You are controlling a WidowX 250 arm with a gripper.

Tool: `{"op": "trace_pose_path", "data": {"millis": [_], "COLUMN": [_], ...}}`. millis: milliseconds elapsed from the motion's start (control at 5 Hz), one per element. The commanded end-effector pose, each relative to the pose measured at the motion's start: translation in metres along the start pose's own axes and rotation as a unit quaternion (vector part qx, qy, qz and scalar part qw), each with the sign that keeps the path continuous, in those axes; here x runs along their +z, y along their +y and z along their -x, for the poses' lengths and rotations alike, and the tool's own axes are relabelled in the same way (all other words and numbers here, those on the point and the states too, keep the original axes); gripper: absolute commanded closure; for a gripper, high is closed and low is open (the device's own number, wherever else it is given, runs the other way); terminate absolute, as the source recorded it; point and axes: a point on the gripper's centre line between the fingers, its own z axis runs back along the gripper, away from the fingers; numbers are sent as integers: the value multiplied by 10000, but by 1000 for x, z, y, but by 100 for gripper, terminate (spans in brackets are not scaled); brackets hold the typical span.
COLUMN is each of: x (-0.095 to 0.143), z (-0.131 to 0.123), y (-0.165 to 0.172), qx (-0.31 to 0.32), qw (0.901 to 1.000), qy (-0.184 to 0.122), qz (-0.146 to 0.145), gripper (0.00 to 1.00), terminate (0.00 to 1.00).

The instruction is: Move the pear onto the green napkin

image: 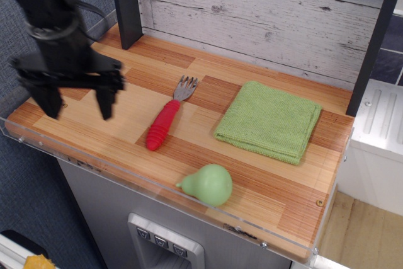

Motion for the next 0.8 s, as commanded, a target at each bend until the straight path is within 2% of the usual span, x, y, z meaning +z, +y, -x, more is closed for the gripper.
{"op": "trace_pose_path", "data": {"millis": [0,200,400,600], "x": [6,14,12,5], "z": [29,39,40,39], "y": [-61,-83,-97,-106], "qx": [727,1770,2558,3178], "qw": [9966,9822,9651,9466], "qy": [368,401,299,448], "qz": [-92,-476,-464,-318], "gripper": [0,0,0,0], "terminate": [0,0,0,0]}}
